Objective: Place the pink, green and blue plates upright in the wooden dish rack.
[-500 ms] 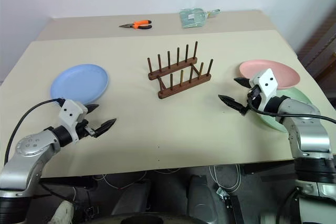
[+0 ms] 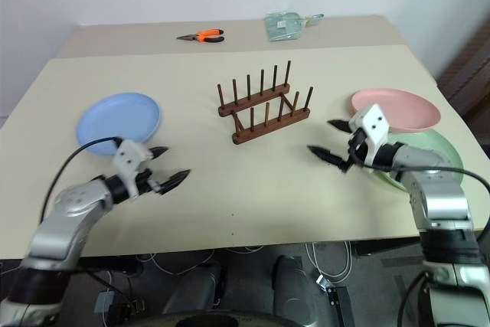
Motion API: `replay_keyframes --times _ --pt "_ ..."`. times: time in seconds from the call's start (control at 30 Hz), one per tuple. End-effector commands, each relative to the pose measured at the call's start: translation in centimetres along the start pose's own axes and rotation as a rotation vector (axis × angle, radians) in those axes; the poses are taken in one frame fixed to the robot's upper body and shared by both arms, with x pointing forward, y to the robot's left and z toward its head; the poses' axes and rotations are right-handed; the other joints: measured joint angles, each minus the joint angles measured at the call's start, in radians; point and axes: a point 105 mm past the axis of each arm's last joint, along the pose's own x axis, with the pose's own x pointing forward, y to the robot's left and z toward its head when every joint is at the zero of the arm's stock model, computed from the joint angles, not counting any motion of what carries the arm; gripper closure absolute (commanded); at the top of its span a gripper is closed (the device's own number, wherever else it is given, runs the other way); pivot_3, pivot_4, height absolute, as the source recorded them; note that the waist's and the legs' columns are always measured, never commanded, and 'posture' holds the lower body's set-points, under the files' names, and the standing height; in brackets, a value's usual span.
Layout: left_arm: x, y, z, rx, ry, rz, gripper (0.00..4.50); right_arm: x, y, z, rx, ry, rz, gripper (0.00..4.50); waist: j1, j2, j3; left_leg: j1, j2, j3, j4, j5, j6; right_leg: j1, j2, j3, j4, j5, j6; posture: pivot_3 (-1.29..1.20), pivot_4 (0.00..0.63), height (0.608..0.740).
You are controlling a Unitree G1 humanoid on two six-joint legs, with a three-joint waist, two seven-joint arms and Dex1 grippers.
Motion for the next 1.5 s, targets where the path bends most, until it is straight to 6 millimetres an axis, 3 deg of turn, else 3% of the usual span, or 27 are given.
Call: replay_keyframes --times 0.03,0.27,0.4,0.5,0.7,0.9,1.0,1.1,1.27,1.33,1.37,1.43,1.5 --pt "3.6 -0.7 0.5 0.037 -0.002 -0.108 0.00 1.2 3.1 1.4 -0.009 -0.054 0.064 0.06 0.002 0.000 0.000 0.000 0.000 0.000 0.000 0.000 0.000 0.000 0.000 0.000 0.000 0.000 0.000 0.00 0.150 0.740" --pt "10.3 -0.5 2.0 0.044 0.007 -0.195 0.00 2.2 6.4 1.8 0.016 -0.096 0.053 0.06 0.008 -0.001 0.000 -0.001 0.000 0.000 0.001 0.000 0.000 0.000 0.000 0.000 0.000 0.002 0.004 0.00 0.150 0.740" --pt "12.0 -1.3 2.5 0.010 -0.024 -0.241 0.00 2.2 7.0 1.2 0.012 -0.075 0.024 0.06 0.006 -0.002 0.000 -0.001 0.000 0.000 0.001 0.000 0.000 0.000 0.000 -0.001 -0.001 0.000 0.007 0.00 0.150 0.740" --pt "12.8 -1.7 2.6 0.017 -0.029 -0.234 0.80 2.0 7.3 1.0 0.015 -0.073 0.015 0.00 0.007 -0.002 0.000 -0.001 0.000 0.000 0.001 0.000 0.000 0.000 0.000 -0.001 -0.001 0.000 0.008 0.00 0.150 0.740" --pt "13.1 -2.4 3.0 0.058 -0.064 -0.254 3.75 1.3 7.2 0.4 0.011 -0.040 0.002 0.00 0.008 -0.002 -0.001 -0.001 0.000 0.000 0.001 0.000 0.000 0.000 0.000 -0.001 0.000 0.000 0.008 0.00 0.150 0.740" --pt "10.6 -4.1 3.0 0.169 -0.065 -0.497 3.74 -0.4 5.8 -0.2 0.002 0.020 -0.007 0.00 0.007 -0.002 -0.001 -0.001 0.000 0.000 0.001 0.000 0.000 0.000 0.000 -0.001 0.000 0.000 0.008 0.00 0.150 0.740" --pt "9.0 -3.9 2.8 0.207 -0.029 -0.590 3.74 -1.1 5.0 -0.7 -0.002 0.047 -0.024 0.00 0.006 -0.002 -0.001 -0.001 0.000 0.000 0.001 0.000 0.000 0.000 0.000 -0.001 0.000 0.000 0.007 0.00 0.150 0.740" --pt "8.6 -2.9 2.6 0.245 0.000 -0.576 3.74 -1.3 5.0 -1.0 -0.004 0.055 -0.025 0.00 0.007 -0.002 -0.001 -0.001 0.000 0.000 0.001 0.000 0.000 0.000 0.000 -0.001 0.000 0.000 0.007 0.00 0.150 0.740" --pt "8.5 -1.1 1.7 0.253 0.057 -0.498 1.28 -1.4 5.0 -1.2 0.010 0.068 -0.025 0.00 0.007 -0.003 -0.001 -0.001 0.000 -0.001 0.001 0.000 0.000 0.000 0.000 -0.001 0.000 0.000 0.007 0.00 0.150 0.740" --pt "8.2 -0.2 0.8 0.266 0.099 -0.436 0.29 -1.5 4.6 -1.7 0.011 0.089 -0.046 0.55 0.006 -0.003 -0.001 -0.001 0.000 -0.001 0.001 0.000 0.000 0.000 0.000 -0.001 0.000 0.000 0.008 0.00 0.150 0.740" --pt "7.8 0.1 0.5 0.252 0.105 -0.416 0.00 -1.6 4.4 -1.9 0.002 0.104 -0.053 0.88 0.004 -0.003 -0.001 0.000 0.000 -0.001 0.001 0.000 0.000 0.000 0.000 -0.001 0.000 0.000 0.008 0.00 0.150 0.740" --pt "6.6 0.2 0.0 0.201 0.107 -0.398 0.12 -1.8 3.8 -2.7 -0.011 0.142 -0.082 1.81 -0.002 -0.003 -0.001 0.000 0.000 0.000 0.000 0.000 0.000 0.000 0.000 -0.001 0.000 0.000 0.008 0.00 0.150 0.740" --pt "5.2 -0.3 -0.3 0.147 0.112 -0.414 0.80 -1.8 3.2 -3.5 -0.027 0.181 -0.107 2.80 -0.012 -0.003 -0.001 0.001 0.001 0.000 -0.001 0.000 0.000 0.000 0.000 -0.001 0.001 0.000 0.008 0.00 0.150 0.740"
